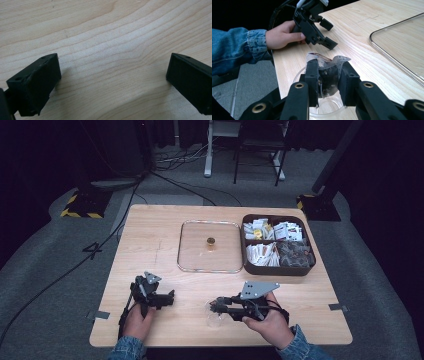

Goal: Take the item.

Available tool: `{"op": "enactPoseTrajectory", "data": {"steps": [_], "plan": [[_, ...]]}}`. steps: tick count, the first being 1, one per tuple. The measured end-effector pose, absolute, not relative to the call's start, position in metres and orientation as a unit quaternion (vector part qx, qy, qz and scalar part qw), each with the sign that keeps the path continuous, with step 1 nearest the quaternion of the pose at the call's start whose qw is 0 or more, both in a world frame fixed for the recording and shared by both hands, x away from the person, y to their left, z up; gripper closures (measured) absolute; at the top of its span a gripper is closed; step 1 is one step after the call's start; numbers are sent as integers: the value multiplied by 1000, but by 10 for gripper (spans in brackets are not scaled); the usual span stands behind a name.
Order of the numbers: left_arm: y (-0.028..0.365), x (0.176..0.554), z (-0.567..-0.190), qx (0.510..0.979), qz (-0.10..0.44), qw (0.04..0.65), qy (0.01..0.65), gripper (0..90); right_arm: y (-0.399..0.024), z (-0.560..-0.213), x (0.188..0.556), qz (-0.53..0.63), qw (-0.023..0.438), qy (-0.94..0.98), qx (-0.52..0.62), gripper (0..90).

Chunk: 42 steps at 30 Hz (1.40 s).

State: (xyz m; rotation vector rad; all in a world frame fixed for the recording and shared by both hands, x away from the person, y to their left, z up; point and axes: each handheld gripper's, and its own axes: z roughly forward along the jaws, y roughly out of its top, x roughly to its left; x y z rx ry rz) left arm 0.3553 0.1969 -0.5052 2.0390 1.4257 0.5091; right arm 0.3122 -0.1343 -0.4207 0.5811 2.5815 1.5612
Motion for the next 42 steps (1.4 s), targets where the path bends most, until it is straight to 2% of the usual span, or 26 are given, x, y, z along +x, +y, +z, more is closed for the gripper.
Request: {"op": "enactPoseTrajectory", "data": {"steps": [7, 11, 13, 25, 33, 42], "plan": [[197, 355, -505, 767, 192, 297, 536, 0, -131, -426, 311, 494, 43, 849, 185, 704], [197, 355, -505, 767, 191, 297, 537, 0, -129, -428, 312, 493, 55, 849, 184, 544], [197, 355, -505, 767, 192, 297, 535, 0, -129, -428, 313, 496, 59, 847, 183, 493], [197, 355, -505, 767, 191, 296, 536, 0, -132, -417, 310, 505, 62, 843, 175, 432], [197, 355, -505, 767, 191, 297, 536, 0, -153, -398, 311, 501, 68, 843, 184, 354], [196, 354, -505, 766, 194, 297, 537, 0, -187, -391, 317, 497, 85, 839, 207, 298]]}}
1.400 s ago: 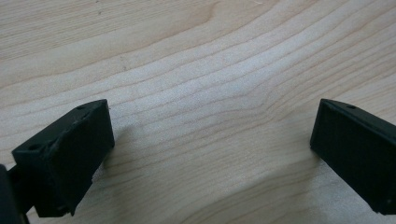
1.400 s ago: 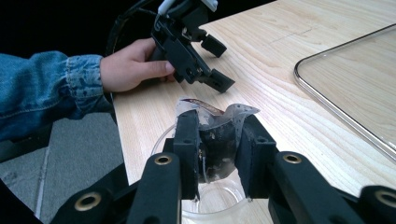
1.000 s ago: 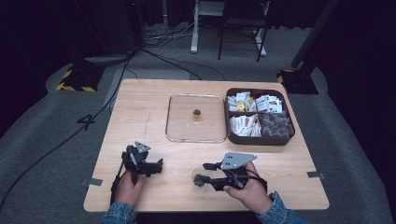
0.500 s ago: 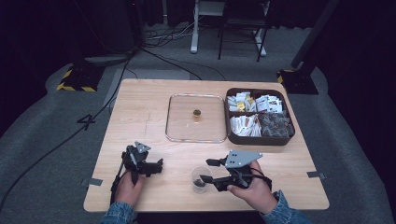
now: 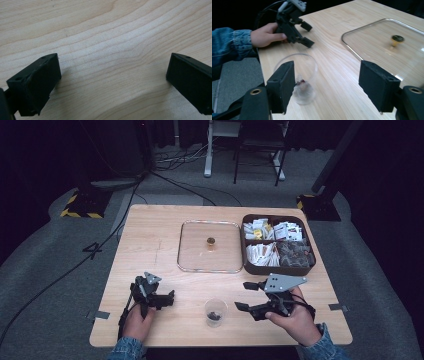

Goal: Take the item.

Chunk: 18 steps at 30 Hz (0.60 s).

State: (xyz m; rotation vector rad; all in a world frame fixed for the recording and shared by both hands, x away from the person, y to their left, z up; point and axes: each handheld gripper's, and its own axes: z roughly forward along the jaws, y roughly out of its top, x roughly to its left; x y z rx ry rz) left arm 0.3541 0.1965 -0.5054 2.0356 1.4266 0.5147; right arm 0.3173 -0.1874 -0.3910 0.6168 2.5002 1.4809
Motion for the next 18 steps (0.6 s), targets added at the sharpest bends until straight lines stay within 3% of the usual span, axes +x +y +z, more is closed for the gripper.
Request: {"op": "enactPoseTrajectory", "data": {"steps": [18], "plan": [[196, 354, -506, 766, 193, 299, 536, 0, -251, -398, 336, 477, 116, 823, 285, 248]]}}
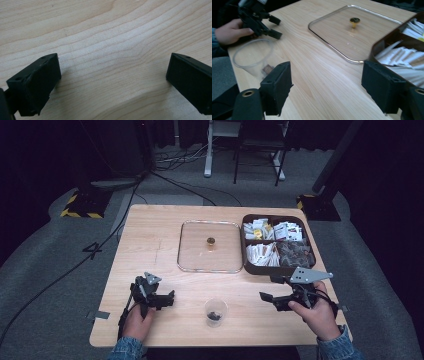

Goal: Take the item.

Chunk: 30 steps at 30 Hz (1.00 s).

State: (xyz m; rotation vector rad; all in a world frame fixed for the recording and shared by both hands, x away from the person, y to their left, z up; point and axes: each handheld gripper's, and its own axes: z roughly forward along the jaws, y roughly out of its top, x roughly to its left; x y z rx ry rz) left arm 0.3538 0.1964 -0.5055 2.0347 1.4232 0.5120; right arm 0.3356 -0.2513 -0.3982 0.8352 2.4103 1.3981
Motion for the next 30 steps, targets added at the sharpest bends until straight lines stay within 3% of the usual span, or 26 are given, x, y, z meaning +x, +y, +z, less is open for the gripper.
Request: {"op": "enactPoseTrajectory", "data": {"steps": [30], "plan": [[196, 354, -505, 767, 193, 298, 535, 0, -301, -467, 360, 406, 147, 821, 373, 191]]}}
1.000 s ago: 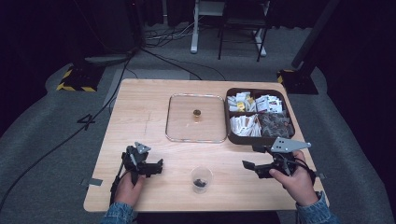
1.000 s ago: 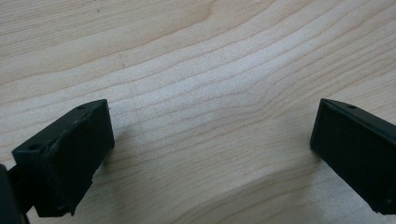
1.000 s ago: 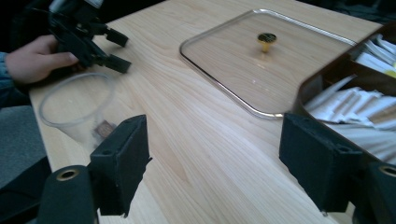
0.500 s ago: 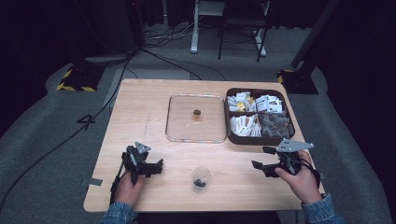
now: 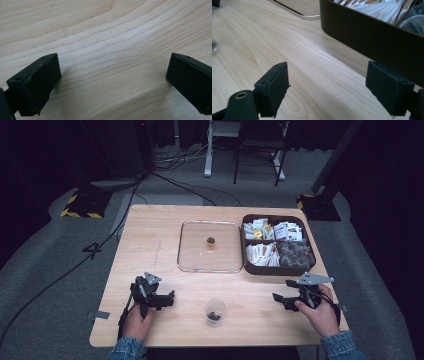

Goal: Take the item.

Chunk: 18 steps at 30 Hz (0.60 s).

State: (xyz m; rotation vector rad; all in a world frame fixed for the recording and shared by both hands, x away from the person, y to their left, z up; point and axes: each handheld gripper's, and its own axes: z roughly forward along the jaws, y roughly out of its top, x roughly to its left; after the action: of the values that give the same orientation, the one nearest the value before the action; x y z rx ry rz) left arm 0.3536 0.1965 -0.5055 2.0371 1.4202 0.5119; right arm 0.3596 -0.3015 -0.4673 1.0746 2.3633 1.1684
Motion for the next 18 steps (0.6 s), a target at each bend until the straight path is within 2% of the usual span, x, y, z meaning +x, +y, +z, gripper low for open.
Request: {"op": "enactPoseTrajectory", "data": {"steps": [5, 18], "plan": [[197, 354, -505, 767, 193, 298, 535, 0, -302, -484, 360, 400, 149, 820, 381, 179], [197, 354, -505, 767, 193, 298, 535, 0, -297, -498, 359, 393, 151, 825, 378, 166]]}}
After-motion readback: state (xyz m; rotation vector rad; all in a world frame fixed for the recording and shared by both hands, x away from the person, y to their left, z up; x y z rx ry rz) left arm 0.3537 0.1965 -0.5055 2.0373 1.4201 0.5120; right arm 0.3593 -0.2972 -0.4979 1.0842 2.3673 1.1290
